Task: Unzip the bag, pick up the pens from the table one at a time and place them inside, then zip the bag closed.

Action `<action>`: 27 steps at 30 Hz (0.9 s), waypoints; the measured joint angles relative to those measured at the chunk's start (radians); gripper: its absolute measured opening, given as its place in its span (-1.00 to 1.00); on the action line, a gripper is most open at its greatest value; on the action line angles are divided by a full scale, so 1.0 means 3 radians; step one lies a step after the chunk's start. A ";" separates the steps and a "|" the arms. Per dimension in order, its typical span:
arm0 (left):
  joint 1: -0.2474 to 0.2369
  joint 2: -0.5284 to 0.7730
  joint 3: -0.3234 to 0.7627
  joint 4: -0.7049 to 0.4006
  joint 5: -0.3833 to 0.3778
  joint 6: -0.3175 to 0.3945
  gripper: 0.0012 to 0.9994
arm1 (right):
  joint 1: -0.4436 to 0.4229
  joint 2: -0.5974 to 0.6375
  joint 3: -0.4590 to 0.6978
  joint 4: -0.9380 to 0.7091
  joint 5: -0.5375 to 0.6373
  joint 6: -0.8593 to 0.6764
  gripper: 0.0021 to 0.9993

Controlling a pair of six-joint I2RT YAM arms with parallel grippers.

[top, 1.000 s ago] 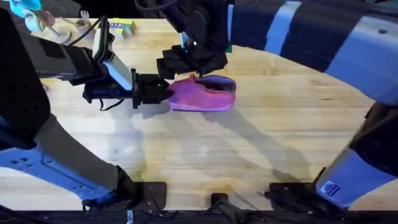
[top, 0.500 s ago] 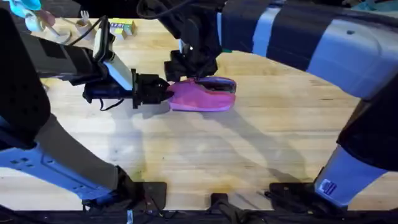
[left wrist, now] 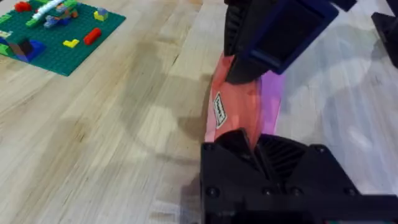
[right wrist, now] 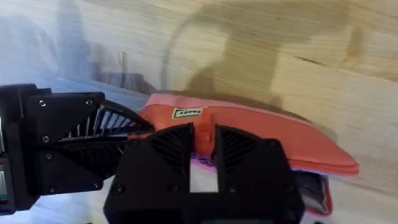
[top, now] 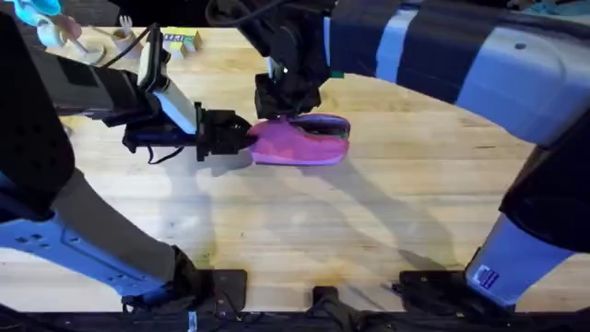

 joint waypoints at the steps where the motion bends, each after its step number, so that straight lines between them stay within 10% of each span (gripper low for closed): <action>1: 0.0000 -0.0001 0.0000 0.0000 0.0000 -0.0001 -0.92 | 0.0000 0.0000 0.0000 0.0001 0.0000 0.0000 -0.58; 9: 0.0000 -0.0001 0.0000 0.0001 0.0001 0.0000 -0.92 | -0.0042 0.0000 0.0000 -0.0003 -0.0003 0.0000 -0.92; 27: 0.0000 -0.0001 0.0000 0.0002 0.0009 0.0000 -0.92 | -0.0099 -0.0009 0.0078 -0.0236 0.0092 -0.0116 -0.94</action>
